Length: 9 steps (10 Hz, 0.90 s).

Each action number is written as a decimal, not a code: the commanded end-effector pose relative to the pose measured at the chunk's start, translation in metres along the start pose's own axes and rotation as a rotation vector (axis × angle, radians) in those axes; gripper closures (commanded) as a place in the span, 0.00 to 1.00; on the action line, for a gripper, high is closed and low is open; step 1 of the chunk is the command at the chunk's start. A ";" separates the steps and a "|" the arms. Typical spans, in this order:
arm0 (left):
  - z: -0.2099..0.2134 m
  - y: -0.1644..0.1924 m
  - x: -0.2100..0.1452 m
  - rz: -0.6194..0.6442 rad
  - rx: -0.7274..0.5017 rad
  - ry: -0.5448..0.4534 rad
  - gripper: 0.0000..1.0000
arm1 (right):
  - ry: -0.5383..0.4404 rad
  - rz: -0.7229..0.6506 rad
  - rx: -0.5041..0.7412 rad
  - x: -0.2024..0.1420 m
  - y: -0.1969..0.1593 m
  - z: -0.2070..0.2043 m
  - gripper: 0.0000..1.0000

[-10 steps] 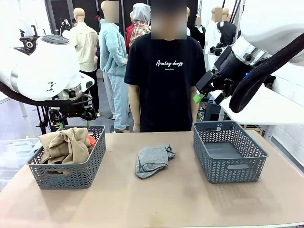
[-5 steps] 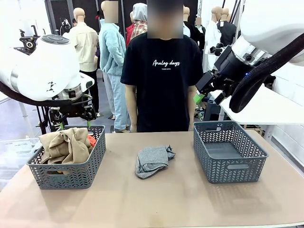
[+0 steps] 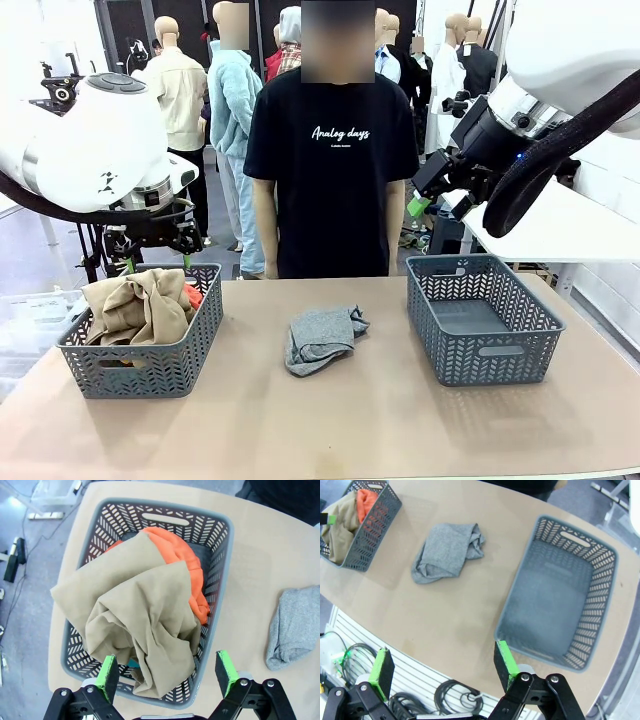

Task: Sort the tops and bottoms.
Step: Lift clothes from the center of the table with your right hand.

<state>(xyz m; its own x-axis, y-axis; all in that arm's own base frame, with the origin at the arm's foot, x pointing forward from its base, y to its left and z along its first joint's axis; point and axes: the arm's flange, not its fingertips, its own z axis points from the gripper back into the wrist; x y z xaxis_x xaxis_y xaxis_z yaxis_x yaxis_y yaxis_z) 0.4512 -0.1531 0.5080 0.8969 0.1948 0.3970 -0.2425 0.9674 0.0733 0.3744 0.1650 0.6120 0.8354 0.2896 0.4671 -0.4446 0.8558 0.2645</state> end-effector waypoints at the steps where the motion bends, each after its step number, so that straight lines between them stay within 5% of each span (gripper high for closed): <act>1: -0.001 0.000 0.000 0.009 -0.002 -0.003 0.00 | 0.002 0.007 -0.005 0.002 0.000 0.000 0.00; 8: 0.000 0.000 0.000 0.000 0.000 0.000 0.00 | 0.002 0.007 -0.005 0.002 0.000 0.000 0.00; 9: 0.032 -0.010 -0.037 -0.077 -0.133 -0.060 0.00 | 0.002 0.007 -0.005 0.002 0.000 0.000 0.00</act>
<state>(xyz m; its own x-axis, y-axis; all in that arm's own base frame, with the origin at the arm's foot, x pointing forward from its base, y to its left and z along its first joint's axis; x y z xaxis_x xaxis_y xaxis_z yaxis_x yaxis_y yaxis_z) 0.4436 -0.1632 0.5131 0.8938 0.1704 0.4147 -0.2090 0.9767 0.0491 0.3745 0.1650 0.6119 0.8356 0.2896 0.4669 -0.4444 0.8558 0.2646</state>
